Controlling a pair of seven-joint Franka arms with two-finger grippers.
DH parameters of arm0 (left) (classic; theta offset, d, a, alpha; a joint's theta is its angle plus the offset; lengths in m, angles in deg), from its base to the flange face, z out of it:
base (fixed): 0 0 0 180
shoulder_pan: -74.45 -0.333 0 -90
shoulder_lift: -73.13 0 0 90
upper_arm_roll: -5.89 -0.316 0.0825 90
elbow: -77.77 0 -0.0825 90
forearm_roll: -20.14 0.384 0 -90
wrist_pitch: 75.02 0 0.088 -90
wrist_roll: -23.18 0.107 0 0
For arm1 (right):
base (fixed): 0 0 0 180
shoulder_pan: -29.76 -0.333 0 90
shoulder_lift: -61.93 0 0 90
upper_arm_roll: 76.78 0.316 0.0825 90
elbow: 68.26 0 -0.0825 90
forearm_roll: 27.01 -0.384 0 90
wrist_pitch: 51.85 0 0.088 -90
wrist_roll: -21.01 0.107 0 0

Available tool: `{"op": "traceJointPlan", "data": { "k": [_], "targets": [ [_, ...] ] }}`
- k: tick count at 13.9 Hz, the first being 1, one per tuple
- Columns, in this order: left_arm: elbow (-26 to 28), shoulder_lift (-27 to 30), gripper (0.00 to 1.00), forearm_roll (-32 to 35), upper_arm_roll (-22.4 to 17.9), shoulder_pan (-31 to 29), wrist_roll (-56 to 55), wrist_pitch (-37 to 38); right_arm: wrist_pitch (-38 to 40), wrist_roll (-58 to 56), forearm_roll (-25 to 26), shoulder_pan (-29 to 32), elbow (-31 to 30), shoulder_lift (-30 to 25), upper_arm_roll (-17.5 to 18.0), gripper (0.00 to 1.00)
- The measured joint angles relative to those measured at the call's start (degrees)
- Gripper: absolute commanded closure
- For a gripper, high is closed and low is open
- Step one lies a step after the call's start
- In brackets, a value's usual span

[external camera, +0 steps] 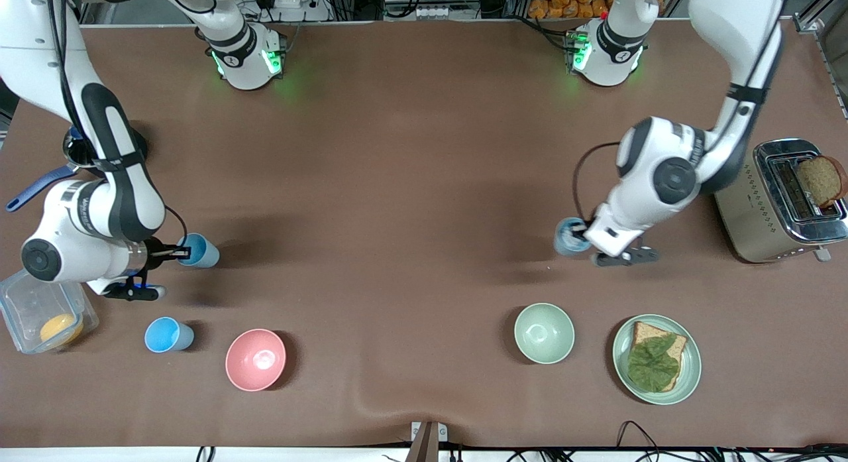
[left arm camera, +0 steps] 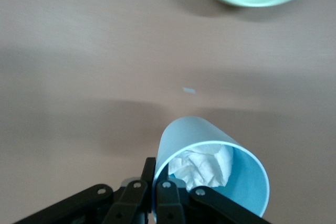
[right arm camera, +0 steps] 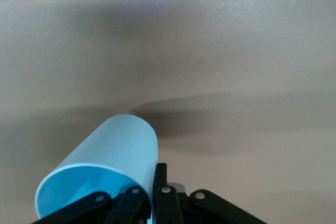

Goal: Stack blue cups with both arms
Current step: 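Lift the cups and carry both toward the table middle, then lower the left cup into the right cup while the left gripper releases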

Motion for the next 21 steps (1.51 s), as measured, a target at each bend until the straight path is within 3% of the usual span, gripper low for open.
{"op": "traceJointPlan", "data": {
  "k": [3, 6, 9, 14, 15, 16, 17, 21],
  "targets": [
    [-2.99, -0.76, 1.0, 0.0, 4.38, 6.35, -15.02, 0.35, 3.97, 0.0, 0.0, -0.06, 0.52, -3.74, 0.39, 1.0],
    [-7.6, -4.93, 1.0, -0.01, 4.57, 16.87, -29.5, 0.36, 9.01, 1.74, -0.17, -1.37, 1.05, -7.12, 1.39, 1.0],
    [-14.49, -13.02, 1.0, 1.36, 3.92, 27.54, -40.86, 0.34, 13.42, 8.06, -1.81, -5.9, 1.54, -9.85, 1.72, 1.0],
    [-19.41, -21.2, 1.0, 4.95, 3.02, 31.07, -44.92, -0.59, 19.49, 12.33, -8.89, -8.38, 2.17, -13.63, 1.82, 1.0],
    [-19.53, -21.86, 0.84, 4.97, 2.98, 31.17, -44.92, -1.29, 20.13, 13.99, -9.36, -9.09, 2.38, -14.1, 1.86, 1.0],
    [-19.61, -22.27, 0.34, 4.97, 2.77, 31.46, -44.92, -1.86, 20.61, 16.2, -9.79, -10.34, 2.66, -14.52, 1.91, 1.0],
    [-19.69, -22.38, 0.0, 4.98, 2.4, 31.78, -44.92, -2.09, 20.78, 18.71, -10.16, -11.99, 2.83, -14.99, 1.97, 1.0],
    [-21.24, -21.72, 0.0, 5.01, 1.57, 31.54, -44.92, -2.38, 20.81, 30.14, -13.23, -18.82, 3.3, -16.49, 2.2, 1.0]
  ]
}}
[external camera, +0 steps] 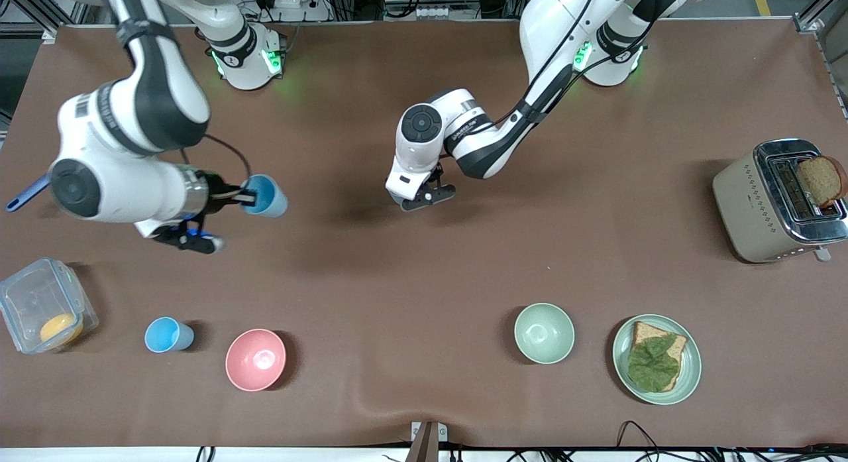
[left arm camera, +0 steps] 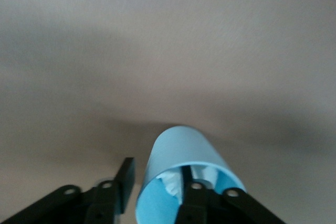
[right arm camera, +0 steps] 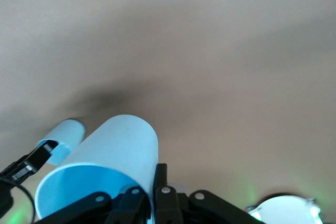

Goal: Stack blue cups with both arms
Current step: 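Lower the left cup into the right cup while the left gripper releases, then set the stacked cups on the table with the right gripper while the left gripper withdraws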

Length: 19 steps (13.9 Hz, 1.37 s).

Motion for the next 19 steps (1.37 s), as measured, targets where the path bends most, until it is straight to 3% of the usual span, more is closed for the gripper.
{"op": "traceJointPlan", "data": {
  "k": [3, 6, 10, 16, 19],
  "targets": [
    [-1.33, 5.53, 0.0, 0.07, -0.33, -2.69, 0.0, 4.33, -0.13, 7.25, -1.19, -4.66, 0.36, -0.44, 0.1, 1.0],
    [-1.76, 15.41, 0.0, 0.23, -0.43, -7.73, 0.68, 12.05, -2.4, 13.28, -2.91, -9.27, 0.32, -0.46, 0.14, 1.0],
    [-1.47, 25.09, 0.0, 0.35, -0.75, -15.56, 9.26, 19.32, -9.21, 22.78, -3.81, -17.29, -0.34, 0.29, 0.17, 1.0],
    [-1.26, 30.63, 0.0, 0.35, -0.87, -27.62, 26.12, 27.21, -20.29, 28.39, -4.96, -24.13, -5.13, 4.91, 0.13, 1.0],
    [-1.26, 32.91, 0.0, 0.35, -0.87, -33.11, 37.28, 30.54, -21.11, 30.02, -5.21, -25.58, -6.82, 5.35, 0.12, 1.0]
  ]
}}
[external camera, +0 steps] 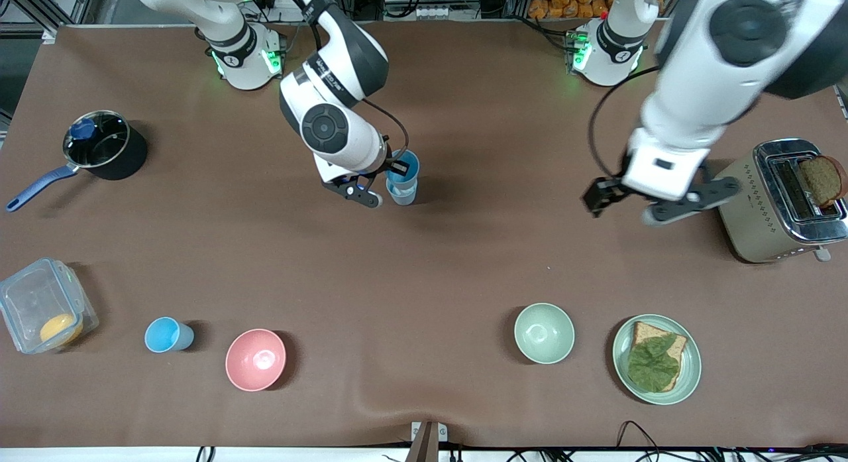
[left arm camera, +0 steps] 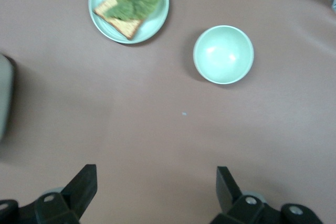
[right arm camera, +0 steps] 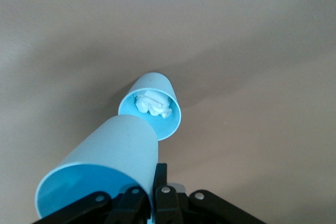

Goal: Stack blue cups with both arms
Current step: 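Set the stacked cups on the table with the right gripper while the left gripper withdraws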

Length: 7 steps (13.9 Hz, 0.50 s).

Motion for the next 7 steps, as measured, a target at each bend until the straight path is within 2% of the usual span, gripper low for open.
{"op": "traceJointPlan", "data": {
  "k": [4, 7],
  "targets": [
    [-0.11, 2.28, 0.0, 0.0, -0.03, -6.94, 16.24, 2.36, -0.59, 3.09, -0.13, -1.89, -0.79, 0.83, -0.01, 1.0],
    [-1.29, 2.93, 0.0, 0.0, -0.04, -9.42, 20.67, 5.32, -2.2, 4.5, -0.13, -2.87, -0.83, 2.31, -0.01, 1.0]
  ]
}}
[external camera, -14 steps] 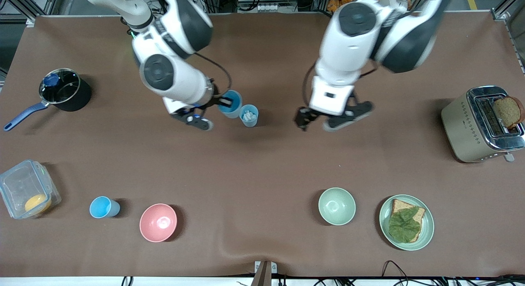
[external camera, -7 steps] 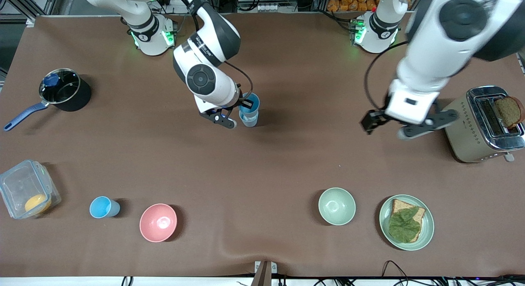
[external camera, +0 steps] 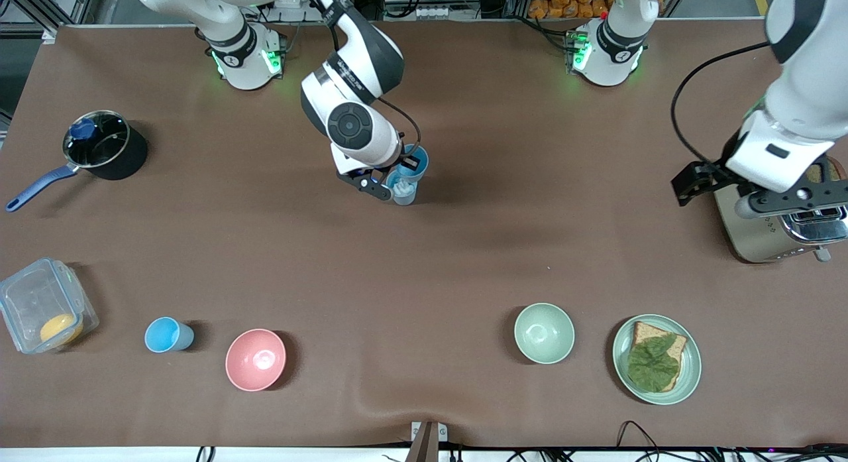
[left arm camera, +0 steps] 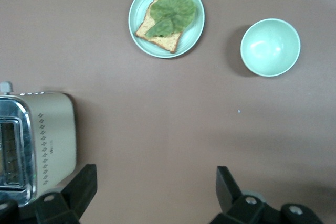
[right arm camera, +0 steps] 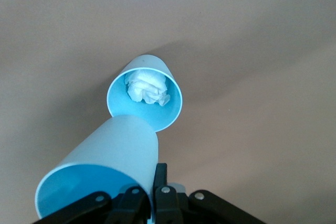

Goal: Stack blue cups with both arms
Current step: 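Set the stacked cups on the table with the right gripper while the left gripper withdraws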

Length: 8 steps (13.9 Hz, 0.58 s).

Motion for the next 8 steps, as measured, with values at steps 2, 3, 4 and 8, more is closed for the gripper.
{"op": "traceJointPlan", "data": {
  "k": [2, 3, 4, 8],
  "targets": [
    [-1.43, 0.13, 0.0, -0.42, 0.04, -0.08, 0.28, 2.46, -0.33, 0.14, 0.0, -0.06, 0.0, 0.68, -0.15, 1.0],
    [-1.93, 0.2, 0.0, -0.87, 0.08, -0.18, 0.28, 3.1, -0.37, 0.14, 0.0, -0.06, 0.0, 0.87, -0.38, 1.0],
    [-2.14, 0.32, 0.0, -1.36, 0.09, -0.49, 0.28, 3.31, -0.37, 0.14, 0.0, -0.05, 0.0, 0.93, -0.68, 1.0],
    [-2.68, 0.9, 0.0, -2.04, -0.13, -1.33, 0.56, 3.91, -0.37, 0.14, 0.03, -0.05, 0.0, 0.93, -1.28, 1.0]
  ]
}}
